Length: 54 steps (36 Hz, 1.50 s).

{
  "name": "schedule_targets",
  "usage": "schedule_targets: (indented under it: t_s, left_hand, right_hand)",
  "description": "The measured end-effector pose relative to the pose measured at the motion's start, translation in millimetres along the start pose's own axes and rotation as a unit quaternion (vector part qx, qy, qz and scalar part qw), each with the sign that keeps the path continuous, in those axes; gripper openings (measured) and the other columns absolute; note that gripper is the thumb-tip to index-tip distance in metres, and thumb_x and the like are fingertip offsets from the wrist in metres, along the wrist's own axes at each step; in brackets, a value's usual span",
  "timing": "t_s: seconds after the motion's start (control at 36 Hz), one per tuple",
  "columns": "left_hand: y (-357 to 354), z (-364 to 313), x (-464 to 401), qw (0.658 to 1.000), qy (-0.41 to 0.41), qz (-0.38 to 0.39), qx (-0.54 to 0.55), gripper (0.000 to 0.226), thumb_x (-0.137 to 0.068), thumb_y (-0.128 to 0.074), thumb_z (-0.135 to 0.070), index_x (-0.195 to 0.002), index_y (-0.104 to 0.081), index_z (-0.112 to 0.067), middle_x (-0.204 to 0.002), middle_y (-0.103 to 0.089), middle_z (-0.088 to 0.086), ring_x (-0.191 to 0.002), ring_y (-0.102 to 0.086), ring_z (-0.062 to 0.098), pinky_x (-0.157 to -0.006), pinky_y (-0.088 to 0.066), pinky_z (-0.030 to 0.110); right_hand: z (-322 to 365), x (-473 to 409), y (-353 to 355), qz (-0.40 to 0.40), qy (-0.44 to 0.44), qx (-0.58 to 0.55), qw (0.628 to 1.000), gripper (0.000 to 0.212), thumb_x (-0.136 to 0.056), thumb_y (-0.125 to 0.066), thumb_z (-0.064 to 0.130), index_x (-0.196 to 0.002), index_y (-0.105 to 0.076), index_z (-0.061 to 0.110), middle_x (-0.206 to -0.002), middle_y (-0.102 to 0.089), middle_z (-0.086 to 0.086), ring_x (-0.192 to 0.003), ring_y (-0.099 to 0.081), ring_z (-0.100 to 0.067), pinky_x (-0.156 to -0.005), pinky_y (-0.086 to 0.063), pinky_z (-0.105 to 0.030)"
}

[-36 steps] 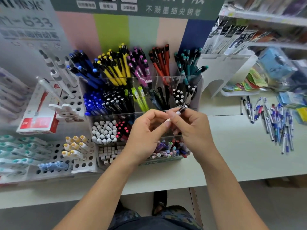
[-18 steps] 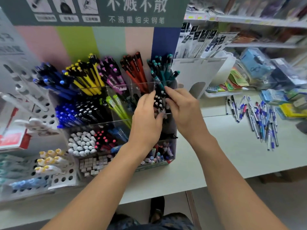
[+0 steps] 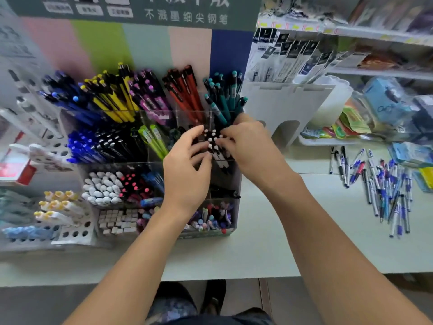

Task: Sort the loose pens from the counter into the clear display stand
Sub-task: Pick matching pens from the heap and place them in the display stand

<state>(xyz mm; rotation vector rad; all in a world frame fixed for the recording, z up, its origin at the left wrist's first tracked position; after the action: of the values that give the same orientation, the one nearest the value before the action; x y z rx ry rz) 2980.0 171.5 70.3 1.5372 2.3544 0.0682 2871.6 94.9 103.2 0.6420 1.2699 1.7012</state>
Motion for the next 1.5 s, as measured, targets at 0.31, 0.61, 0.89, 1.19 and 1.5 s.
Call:
schedule_targets:
  t_s: [0.31,0.61,0.89,1.19,1.5]
  left_hand:
    - [-68,-56,32,0.988,-0.136,0.057,-0.039,0.019,-0.089,-0.070,-0.005,-0.105,-0.066,-0.013,-0.087,-0.063,-0.007,-0.073,-0.059,0.012,-0.066,-0.051,0.027]
    - [-302,6,75,0.909,0.096,0.394,-0.098,0.022,-0.090,-0.072,-0.037,-0.107,-0.063,-0.026,-0.095,-0.066,-0.010,-0.078,-0.064,0.011,-0.068,-0.052,0.026]
    - [-513,75,46,0.876,0.108,0.358,-0.305,0.083,-0.094,-0.064,-0.047,-0.156,-0.027,-0.007,-0.160,-0.031,0.014,-0.144,-0.032,0.034,-0.116,-0.028,0.040]
    - [-619,119,-3,0.860,0.249,0.208,-0.394,0.102,-0.082,-0.066,-0.068,-0.148,-0.030,0.000,-0.153,-0.034,0.015,-0.143,-0.029,0.033,-0.110,-0.035,0.045]
    - [-651,128,-5,0.809,0.235,0.258,-0.473,0.067,-0.083,-0.073,-0.019,-0.135,-0.036,0.000,-0.139,-0.041,0.018,-0.128,-0.047,0.036,-0.097,-0.045,0.040]
  right_hand:
    - [-80,105,43,-0.257,-0.093,-0.165,0.948,0.011,-0.097,-0.064,0.015,-0.103,-0.073,0.012,-0.093,-0.069,0.003,-0.075,-0.060,-0.008,-0.069,-0.049,-0.018]
    - [-353,228,13,-0.190,-0.502,-0.264,0.801,0.009,-0.083,-0.067,0.030,-0.076,-0.066,0.025,-0.074,-0.072,-0.003,-0.076,-0.073,-0.028,-0.077,-0.060,-0.054]
    - [-566,250,6,-0.148,-0.522,-0.187,0.819,0.020,-0.089,-0.067,0.021,-0.106,-0.068,0.010,-0.099,-0.069,-0.006,-0.081,-0.065,-0.021,-0.063,-0.045,-0.017]
    - [-646,187,-9,-0.033,-0.405,-0.189,0.894,0.014,-0.091,-0.061,0.023,-0.100,-0.070,0.018,-0.088,-0.070,0.000,-0.082,-0.065,-0.020,-0.075,-0.053,-0.032]
    - [-662,174,-13,-0.023,-0.369,-0.223,0.902,0.014,-0.094,-0.061,0.027,-0.100,-0.071,0.019,-0.083,-0.067,0.006,-0.077,-0.065,-0.015,-0.073,-0.058,-0.037]
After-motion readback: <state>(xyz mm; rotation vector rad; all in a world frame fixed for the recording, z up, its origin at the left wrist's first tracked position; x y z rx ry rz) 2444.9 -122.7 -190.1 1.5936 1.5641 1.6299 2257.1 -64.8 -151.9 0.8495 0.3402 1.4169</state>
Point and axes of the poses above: each hand's wrist, its own x-axis away from the middle knuckle, its own y-axis out of the back of the hand, z = x × y, the point moved 10 cm from there along -x, towards the middle knuckle
